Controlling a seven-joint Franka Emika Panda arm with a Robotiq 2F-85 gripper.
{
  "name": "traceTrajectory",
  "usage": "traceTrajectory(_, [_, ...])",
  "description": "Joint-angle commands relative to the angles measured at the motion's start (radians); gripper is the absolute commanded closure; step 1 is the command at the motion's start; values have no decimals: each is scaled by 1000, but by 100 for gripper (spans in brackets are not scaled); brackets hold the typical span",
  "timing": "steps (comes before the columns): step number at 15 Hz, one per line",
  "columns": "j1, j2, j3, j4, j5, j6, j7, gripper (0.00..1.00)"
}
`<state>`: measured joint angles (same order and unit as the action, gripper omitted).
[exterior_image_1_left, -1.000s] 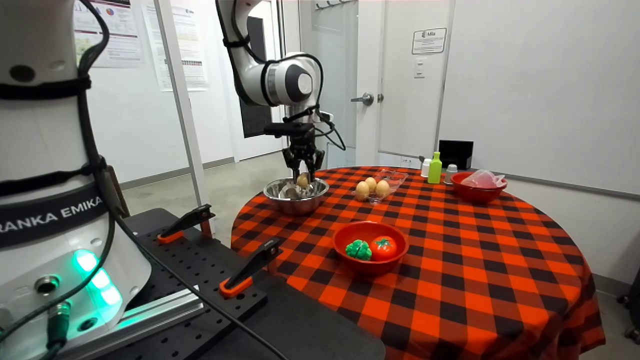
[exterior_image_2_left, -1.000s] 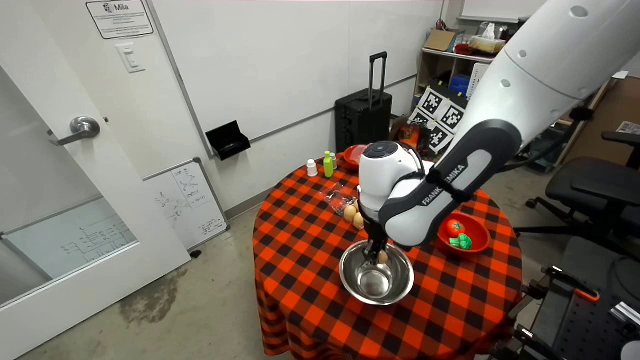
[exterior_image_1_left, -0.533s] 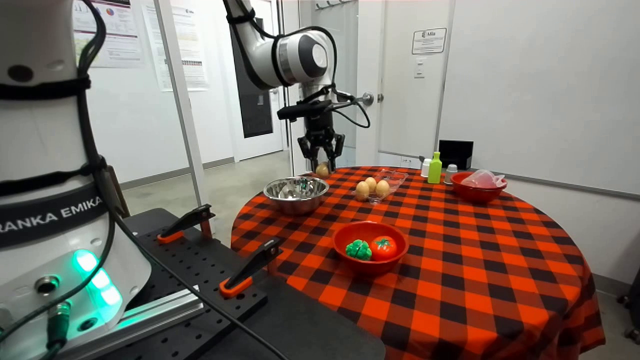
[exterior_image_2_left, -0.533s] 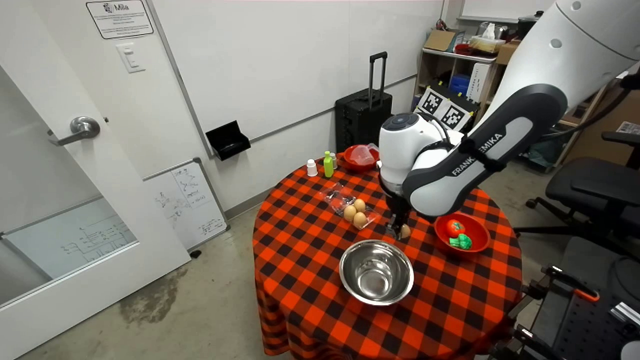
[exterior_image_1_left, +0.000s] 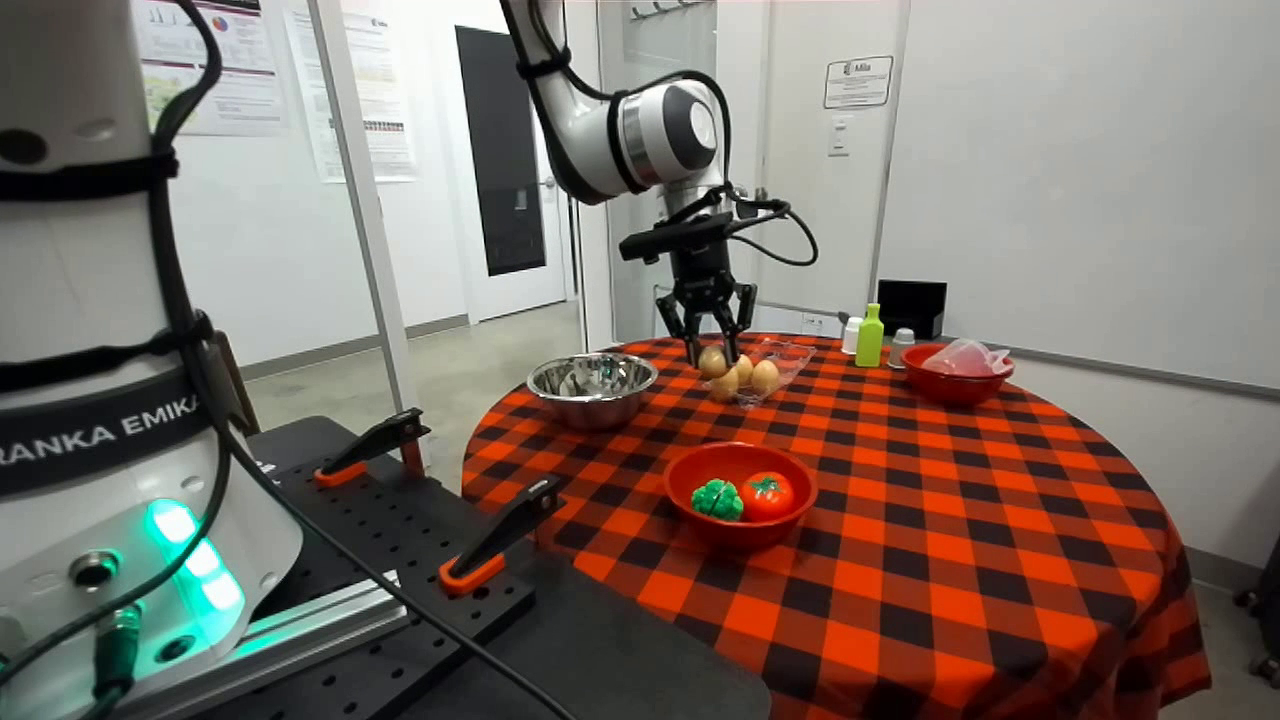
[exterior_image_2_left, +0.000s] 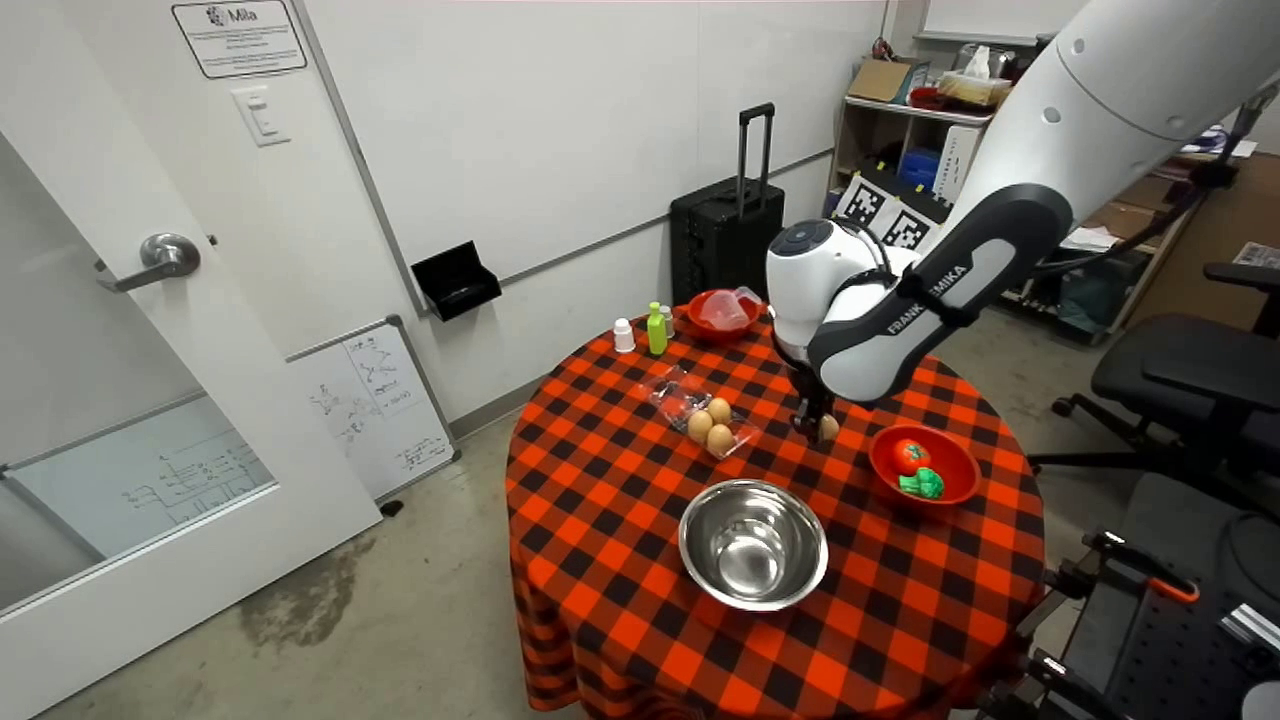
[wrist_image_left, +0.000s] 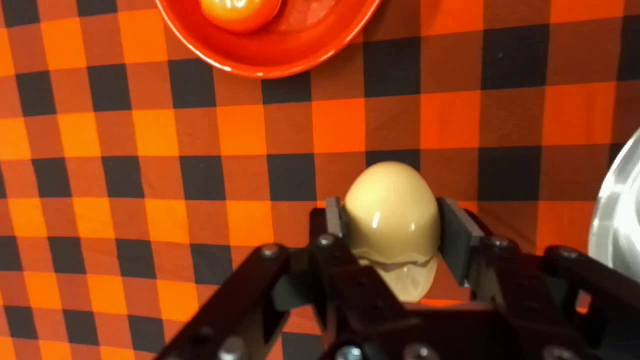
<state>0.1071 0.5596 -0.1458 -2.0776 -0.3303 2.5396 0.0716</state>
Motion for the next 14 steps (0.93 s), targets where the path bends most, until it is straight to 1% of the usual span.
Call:
traceTrajectory(1, [-61,111,19,123,20,17,-54,77])
traceTrajectory(4, [-101,191,26,196,43,52,-71,77])
traceTrajectory(7, [-131,272,36,257,56,117,-88,77])
traceTrajectory(11, [-151,349,58,313,81,210,-110,77])
traceTrajectory(14, [-151,380,66,341,104,231,-117,77])
